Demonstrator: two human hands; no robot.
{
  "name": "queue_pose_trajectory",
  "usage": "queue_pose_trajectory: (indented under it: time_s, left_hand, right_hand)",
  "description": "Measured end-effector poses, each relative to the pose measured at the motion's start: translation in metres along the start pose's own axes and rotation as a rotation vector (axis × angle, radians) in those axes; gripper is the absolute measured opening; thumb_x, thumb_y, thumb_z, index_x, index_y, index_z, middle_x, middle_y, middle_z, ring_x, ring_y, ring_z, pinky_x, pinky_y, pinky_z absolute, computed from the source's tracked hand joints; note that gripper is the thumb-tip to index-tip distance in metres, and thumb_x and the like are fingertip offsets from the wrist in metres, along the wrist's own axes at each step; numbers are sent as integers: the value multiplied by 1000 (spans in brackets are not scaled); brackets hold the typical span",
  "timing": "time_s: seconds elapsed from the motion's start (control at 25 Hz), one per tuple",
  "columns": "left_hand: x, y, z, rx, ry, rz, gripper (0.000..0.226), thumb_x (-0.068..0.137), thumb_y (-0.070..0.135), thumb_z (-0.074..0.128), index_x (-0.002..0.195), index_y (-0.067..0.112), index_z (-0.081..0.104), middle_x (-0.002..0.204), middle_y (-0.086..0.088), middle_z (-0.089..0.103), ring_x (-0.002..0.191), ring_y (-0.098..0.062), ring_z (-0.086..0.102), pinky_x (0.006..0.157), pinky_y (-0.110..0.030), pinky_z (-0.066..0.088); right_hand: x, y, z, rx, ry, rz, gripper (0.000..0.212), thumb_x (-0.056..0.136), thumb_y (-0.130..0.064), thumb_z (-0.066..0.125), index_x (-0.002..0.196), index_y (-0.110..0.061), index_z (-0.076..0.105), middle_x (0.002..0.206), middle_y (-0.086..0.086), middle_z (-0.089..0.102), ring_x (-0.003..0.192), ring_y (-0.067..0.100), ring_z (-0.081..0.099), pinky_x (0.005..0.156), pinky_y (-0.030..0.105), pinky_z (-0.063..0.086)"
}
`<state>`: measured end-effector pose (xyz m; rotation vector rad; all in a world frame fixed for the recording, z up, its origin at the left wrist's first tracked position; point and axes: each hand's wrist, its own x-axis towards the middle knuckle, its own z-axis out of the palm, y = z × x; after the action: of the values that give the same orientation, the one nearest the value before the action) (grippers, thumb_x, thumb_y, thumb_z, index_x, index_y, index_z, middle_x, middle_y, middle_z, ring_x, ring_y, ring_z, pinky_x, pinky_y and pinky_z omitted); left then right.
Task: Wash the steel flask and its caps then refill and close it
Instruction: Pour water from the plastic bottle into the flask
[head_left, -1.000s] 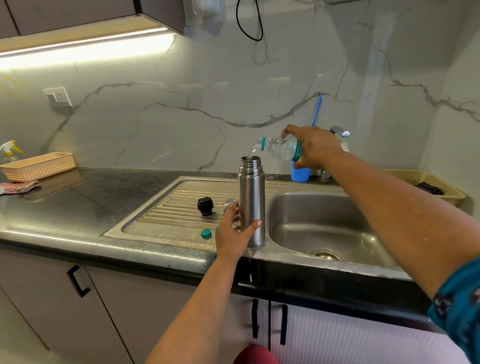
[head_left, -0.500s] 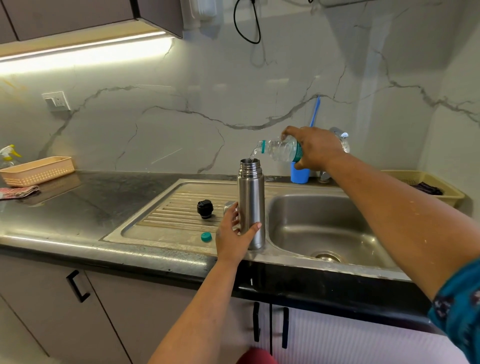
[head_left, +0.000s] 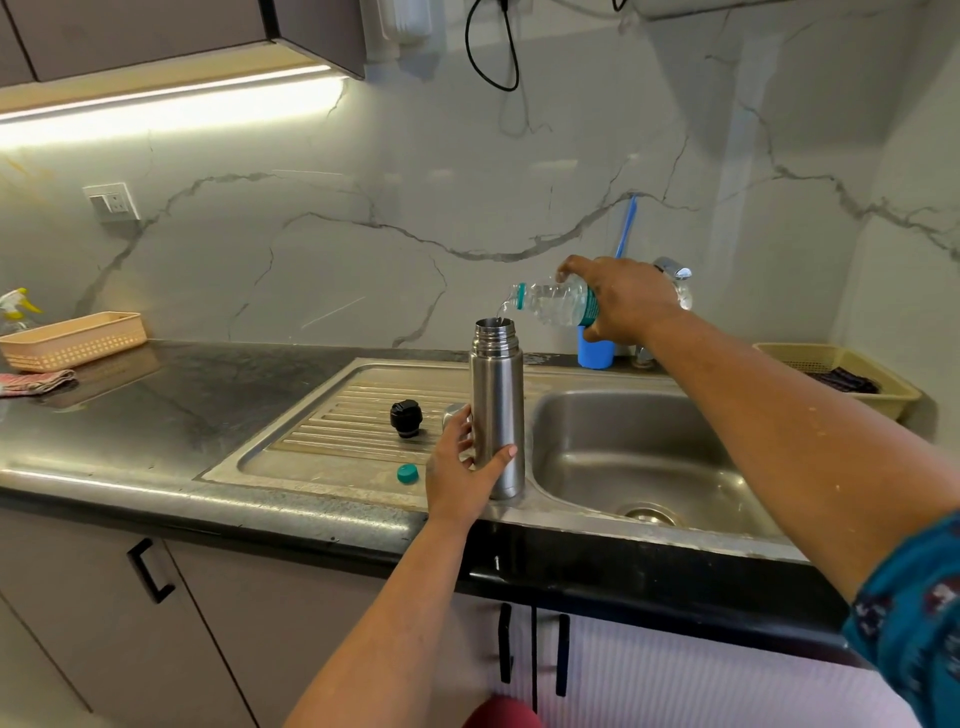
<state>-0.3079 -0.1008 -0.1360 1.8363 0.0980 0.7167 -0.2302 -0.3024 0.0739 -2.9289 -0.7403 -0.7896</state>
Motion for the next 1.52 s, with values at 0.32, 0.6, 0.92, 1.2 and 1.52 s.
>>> queue_pose_trajectory:
  time_s: [0.32,0.6,0.92,1.2,1.52]
  left_hand:
    - [0,-1,1,-7,-1,-16,82,73,32,87,142,36,44,118,15,57,105,-2,59,95,-35,54]
    - [0,0,1,-45,-2,-17,80,73,29,87,141,35,46,119,13,57,107,-8,60,91,-27,53]
    - [0,1,0,-65,-5,-28,81,73,26,88,142,33,46,120,12,58,104,0,58,83,-17,49]
    - [1,0,1,-64,-6,-27,81,73,27,88,142,33,46,121,11,58,109,-5,58,85,-19,50]
    - [1,0,0,-51,-3,-28,80,72,28,88,141,34,47,121,11,59,104,3,57,88,-24,52]
  right_hand:
    - [0,2,-3,-21,11,-6,77,72,-29,81,136,-31,39,117,7,60,101,25,59,80,37,50]
    - [3,2,-2,-26,10,-1,77,71,-30,82,135,-32,39,117,7,61,101,25,59,83,39,52]
    - [5,0,-4,-27,9,-6,77,71,-29,82,135,-31,40,116,7,61,100,25,59,85,41,52]
    - [5,2,-4,-26,8,1,76,70,-28,83,133,-32,41,115,7,61,100,26,59,85,43,52]
    - [5,2,-5,-45,18,-5,76,70,-29,82,133,-33,40,114,6,61,99,25,60,84,41,52]
